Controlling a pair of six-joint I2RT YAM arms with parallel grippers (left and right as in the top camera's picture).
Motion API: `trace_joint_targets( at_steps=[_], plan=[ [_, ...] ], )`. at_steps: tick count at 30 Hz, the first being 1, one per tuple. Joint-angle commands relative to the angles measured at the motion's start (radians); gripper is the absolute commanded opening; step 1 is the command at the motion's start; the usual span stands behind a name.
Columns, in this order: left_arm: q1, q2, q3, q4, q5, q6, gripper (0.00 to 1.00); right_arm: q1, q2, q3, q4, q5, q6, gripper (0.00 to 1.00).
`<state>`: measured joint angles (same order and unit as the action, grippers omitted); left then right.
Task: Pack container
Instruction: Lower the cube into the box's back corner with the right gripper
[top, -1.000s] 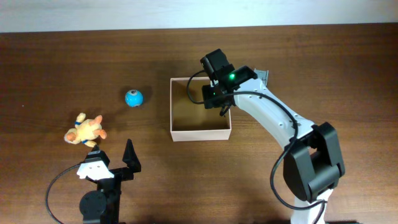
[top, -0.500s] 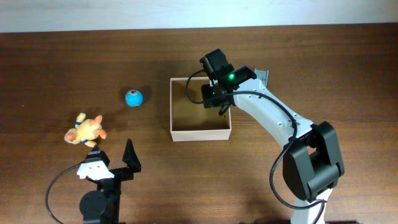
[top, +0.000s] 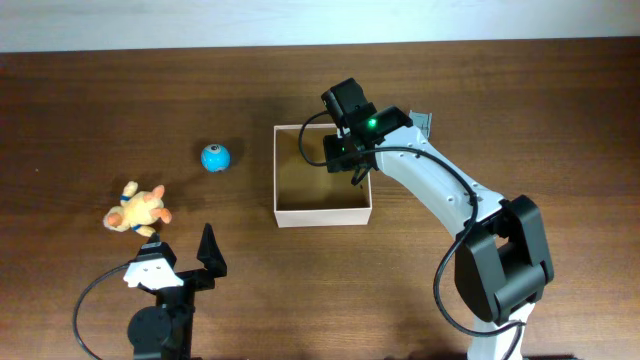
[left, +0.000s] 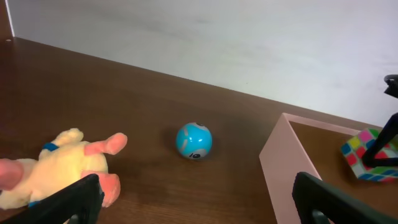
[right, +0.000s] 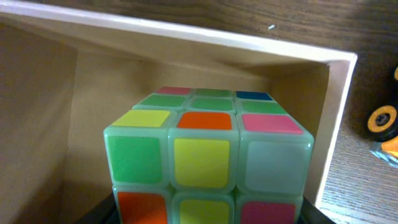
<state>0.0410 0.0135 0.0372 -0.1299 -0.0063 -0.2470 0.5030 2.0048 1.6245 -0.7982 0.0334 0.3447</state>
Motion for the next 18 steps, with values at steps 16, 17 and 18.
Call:
trace_joint_targets(
  at_steps=[16, 17, 18],
  plan=[
    [0.003, -0.008, -0.006, 0.002, 0.010, 0.016, 0.99, 0.002, 0.018, -0.005, 0.047, 0.047, 0.061, 0.44],
    [0.003, -0.008, -0.006, 0.002, 0.010, 0.016, 0.99, 0.002, 0.022, -0.005, 0.045, 0.047, 0.061, 0.44],
    [0.003, -0.008, -0.006, 0.002, 0.010, 0.016, 0.99, 0.002, 0.026, -0.005, 0.044, 0.049, 0.061, 0.44]
  ],
)
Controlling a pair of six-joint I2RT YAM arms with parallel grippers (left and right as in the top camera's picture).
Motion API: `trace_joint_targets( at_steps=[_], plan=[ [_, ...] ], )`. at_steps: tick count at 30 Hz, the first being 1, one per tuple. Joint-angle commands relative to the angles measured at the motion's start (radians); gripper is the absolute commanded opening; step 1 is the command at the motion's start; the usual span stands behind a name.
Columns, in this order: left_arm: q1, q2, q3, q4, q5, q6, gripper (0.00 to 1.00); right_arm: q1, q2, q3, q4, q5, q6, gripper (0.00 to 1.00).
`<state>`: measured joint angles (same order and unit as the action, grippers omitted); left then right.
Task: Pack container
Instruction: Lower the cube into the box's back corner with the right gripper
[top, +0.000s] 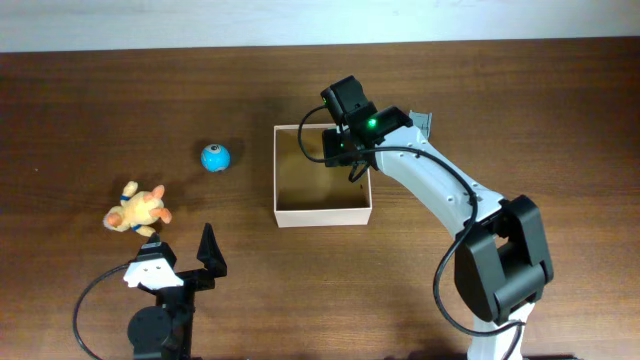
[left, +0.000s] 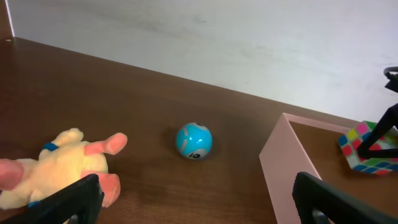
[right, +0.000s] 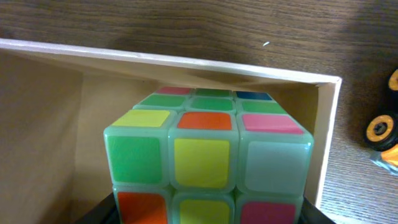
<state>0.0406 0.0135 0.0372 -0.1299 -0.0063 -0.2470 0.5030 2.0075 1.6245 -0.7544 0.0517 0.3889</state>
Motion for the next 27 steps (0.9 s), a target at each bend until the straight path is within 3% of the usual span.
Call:
trace_joint_targets(
  at_steps=[1, 17, 22, 27],
  plan=[
    [0.003, -0.008, -0.006, 0.002, 0.010, 0.016, 0.99, 0.002, 0.029, -0.005, 0.000, 0.032, 0.018, 0.44],
    [0.003, -0.008, -0.006, 0.002, 0.010, 0.016, 0.99, 0.002, 0.073, -0.005, 0.004, 0.037, 0.021, 0.44],
    [0.003, -0.008, -0.006, 0.002, 0.010, 0.016, 0.99, 0.002, 0.073, -0.005, 0.006, 0.035, 0.021, 0.64],
    [0.003, -0.008, -0.006, 0.002, 0.010, 0.016, 0.99, 0.002, 0.073, -0.005, 0.002, 0.020, 0.021, 0.65]
  ],
)
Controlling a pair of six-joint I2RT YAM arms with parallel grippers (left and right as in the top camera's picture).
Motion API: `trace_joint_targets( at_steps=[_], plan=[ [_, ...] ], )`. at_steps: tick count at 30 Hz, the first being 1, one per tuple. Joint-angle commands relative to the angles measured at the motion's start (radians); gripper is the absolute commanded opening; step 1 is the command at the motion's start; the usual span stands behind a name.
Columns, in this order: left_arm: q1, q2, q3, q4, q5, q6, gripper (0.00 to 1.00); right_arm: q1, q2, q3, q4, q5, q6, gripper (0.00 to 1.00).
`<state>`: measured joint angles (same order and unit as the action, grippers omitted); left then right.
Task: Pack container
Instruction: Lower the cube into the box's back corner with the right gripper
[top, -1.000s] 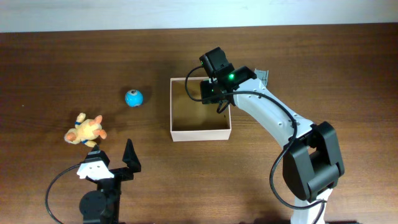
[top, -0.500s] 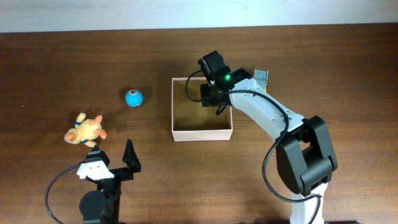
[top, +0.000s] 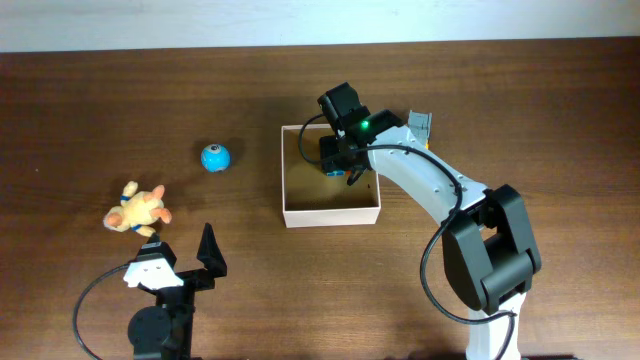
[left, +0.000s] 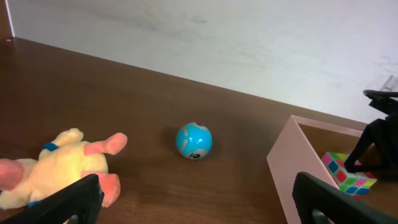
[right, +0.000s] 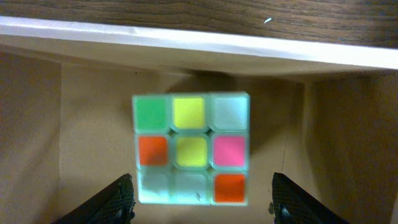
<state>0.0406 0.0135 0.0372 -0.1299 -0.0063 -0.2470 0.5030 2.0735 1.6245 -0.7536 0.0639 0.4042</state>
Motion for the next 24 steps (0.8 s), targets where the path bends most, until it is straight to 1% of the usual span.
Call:
trace_joint_targets(
  at_steps=[1, 9, 14, 19, 21, 24],
  plan=[
    [0.003, -0.008, -0.006, 0.002, 0.010, 0.016, 0.99, 0.002, 0.007, -0.005, 0.002, 0.000, 0.005, 0.65],
    [0.003, -0.008, -0.006, 0.002, 0.010, 0.016, 0.99, 0.002, -0.004, -0.002, 0.002, -0.058, -0.006, 0.64],
    [0.003, -0.008, -0.006, 0.002, 0.010, 0.016, 0.99, 0.025, -0.058, 0.005, -0.002, -0.061, -0.060, 0.58],
    [0.003, -0.008, -0.006, 0.002, 0.010, 0.016, 0.99, 0.070, -0.093, 0.027, -0.018, -0.060, -0.134, 0.49],
    [0.003, -0.008, -0.006, 0.002, 0.010, 0.016, 0.99, 0.087, -0.092, 0.029, -0.016, -0.060, -0.144, 0.41],
    [0.003, -0.008, -0.006, 0.002, 0.010, 0.016, 0.99, 0.101, -0.085, 0.028, -0.015, -0.052, -0.146, 0.34]
  ],
)
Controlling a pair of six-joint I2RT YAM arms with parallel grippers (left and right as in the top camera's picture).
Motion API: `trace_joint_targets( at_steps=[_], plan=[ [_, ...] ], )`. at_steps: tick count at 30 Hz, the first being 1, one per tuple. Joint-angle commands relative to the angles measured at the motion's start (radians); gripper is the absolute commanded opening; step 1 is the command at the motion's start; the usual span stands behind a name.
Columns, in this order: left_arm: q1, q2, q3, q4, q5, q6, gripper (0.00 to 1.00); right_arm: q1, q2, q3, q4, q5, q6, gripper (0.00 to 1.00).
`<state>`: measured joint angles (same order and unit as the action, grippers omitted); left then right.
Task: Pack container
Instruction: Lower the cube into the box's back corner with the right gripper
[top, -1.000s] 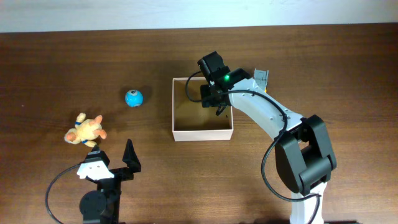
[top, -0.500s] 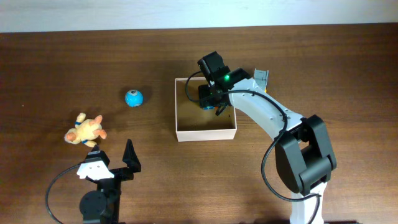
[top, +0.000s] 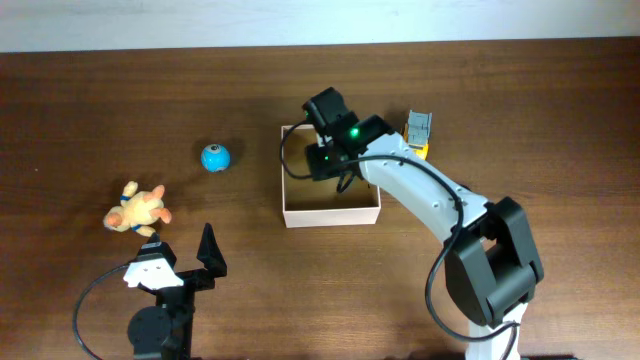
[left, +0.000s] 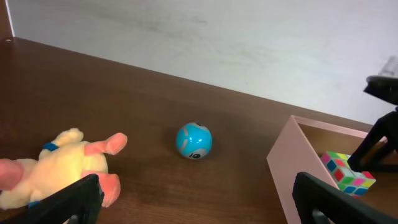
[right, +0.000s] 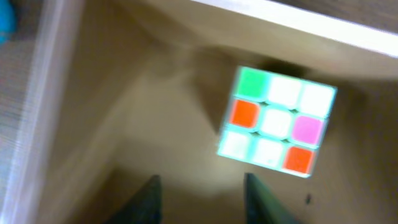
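Observation:
An open cardboard box (top: 331, 215) stands mid-table. Inside it a colourful puzzle cube (right: 277, 121) lies on the floor by the far wall, also visible in the left wrist view (left: 347, 173). My right gripper (right: 199, 182) hangs open and empty over the box's left half (top: 325, 160), to the left of the cube. A blue ball (top: 215, 157) and a yellow plush toy (top: 137, 209) lie on the table to the left of the box. Near the front edge my left gripper (top: 180, 256) rests open and empty.
A yellow toy truck (top: 417, 131) sits just beyond the box's far right corner. In the left wrist view the ball (left: 193, 140) lies between the plush (left: 56, 165) and the box's pink-looking wall (left: 283, 174). A white wall bounds the far side.
My right gripper has moved left inside the box, away from the cube, which stays on the box floor. The toy truck now shows beside the arm. The left arm has not moved.
First my right gripper was shut on the cube over the box's far right corner, and it still held it a moment later. Then it was open with the cube lying in the box, which had shifted slightly right. Now it is over the box's left half.

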<state>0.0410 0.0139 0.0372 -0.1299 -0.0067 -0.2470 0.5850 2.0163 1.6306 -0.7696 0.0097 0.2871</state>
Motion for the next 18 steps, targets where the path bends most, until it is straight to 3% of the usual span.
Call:
trace_joint_targets(
  at_steps=[1, 4, 18],
  plan=[
    [0.003, -0.009, -0.006, 0.002, 0.011, 0.016, 0.99, 0.023, -0.027, 0.022, 0.004, 0.002, -0.029, 0.33],
    [0.003, -0.009, -0.006, 0.002, 0.011, 0.016, 0.99, 0.024, -0.027, 0.022, 0.017, 0.002, -0.029, 0.27],
    [0.003, -0.009, -0.006, 0.002, 0.011, 0.016, 0.99, 0.024, 0.056, 0.021, 0.094, -0.002, -0.074, 0.26]
  ],
)
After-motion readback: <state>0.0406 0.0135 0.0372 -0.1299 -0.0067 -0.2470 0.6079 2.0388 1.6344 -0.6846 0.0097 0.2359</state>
